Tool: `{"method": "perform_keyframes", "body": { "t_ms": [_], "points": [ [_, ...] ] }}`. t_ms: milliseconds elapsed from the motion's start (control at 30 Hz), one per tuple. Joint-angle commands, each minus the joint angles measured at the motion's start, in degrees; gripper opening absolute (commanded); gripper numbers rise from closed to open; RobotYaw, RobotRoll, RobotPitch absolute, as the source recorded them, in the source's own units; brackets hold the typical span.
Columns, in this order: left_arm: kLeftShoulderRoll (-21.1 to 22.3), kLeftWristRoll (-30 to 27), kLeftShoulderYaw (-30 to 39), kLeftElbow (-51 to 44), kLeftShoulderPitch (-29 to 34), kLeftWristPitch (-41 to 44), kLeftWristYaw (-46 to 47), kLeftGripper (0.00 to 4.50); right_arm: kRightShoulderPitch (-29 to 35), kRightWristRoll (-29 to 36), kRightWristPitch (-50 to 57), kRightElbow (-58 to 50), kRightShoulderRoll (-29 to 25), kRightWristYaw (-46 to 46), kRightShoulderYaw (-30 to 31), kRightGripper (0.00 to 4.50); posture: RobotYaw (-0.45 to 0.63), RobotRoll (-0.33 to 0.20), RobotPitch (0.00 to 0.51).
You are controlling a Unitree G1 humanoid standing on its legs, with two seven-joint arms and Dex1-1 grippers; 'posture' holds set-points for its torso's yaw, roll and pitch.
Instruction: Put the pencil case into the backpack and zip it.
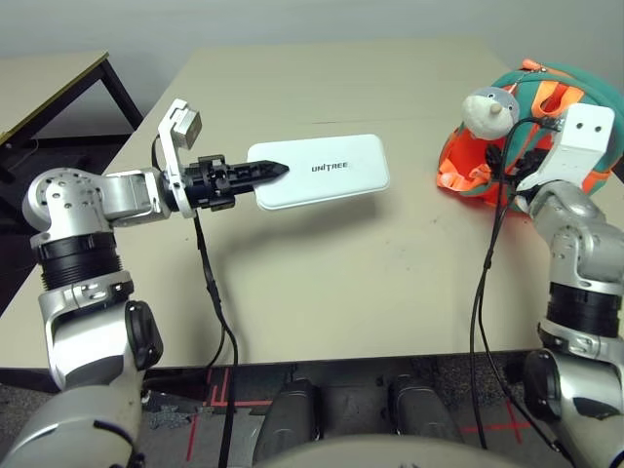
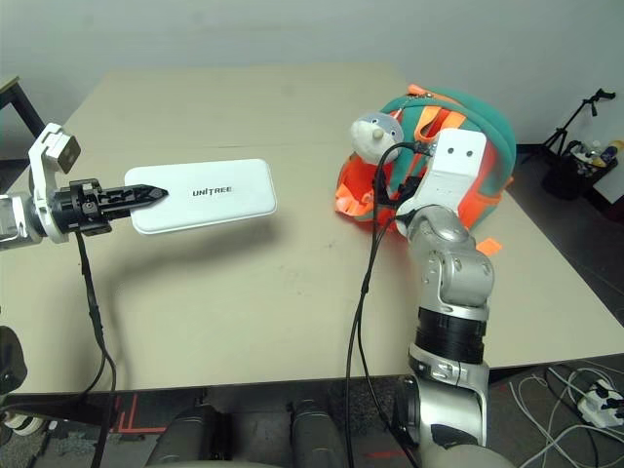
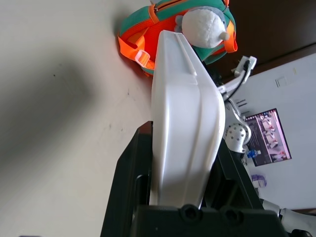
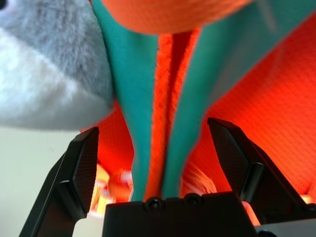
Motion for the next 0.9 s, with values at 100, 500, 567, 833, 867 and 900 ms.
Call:
{"method": "perform_keyframes", "body": {
  "t_ms": [100,500,567,833,867,900],
  "points": [
    [0.38,-4.11,1.28,-1.47,0.44,0.97,4.07,1.41,-0.97,-1.20,-3.64,4.99,-0.99,0.29,0.98,2.95,0.02,0.000,0.000],
    [-2.13,-4.05,0.87,-0.48,-1.44,0.97,5.79,1.41,-1.06,0.93,3.07,-2.48,-4.97,6.02,2.83,0.15,-0.01,0.000,0.000],
    [-2.05,-3.40,0.57,-0.04,-2.01,0.97,5.21,1.41,0.34,5.85,14.88,-10.61,-8.53,10.44,3.01,0.15,-0.02,0.000,0.000],
    [-1.31,0.75,-1.56,3.88,-4.35,-1.06,1.56,1.41,-0.91,29.50,55.99,-35.74,-24.04,24.32,-10.20,0.15,-0.12,0.000,0.000],
    [-1.29,1.33,-1.92,4.38,-4.66,-1.36,0.99,1.41,-0.58,32.44,56.34,-36.41,-26.02,25.67,-11.21,0.15,-0.12,0.000,0.000],
    [-1.34,2.19,-2.61,5.38,-5.33,-1.97,0.27,1.41,0.88,37.92,56.34,-36.70,-28.64,26.68,-13.61,0.15,-0.15,0.000,0.000]
  ]
}}
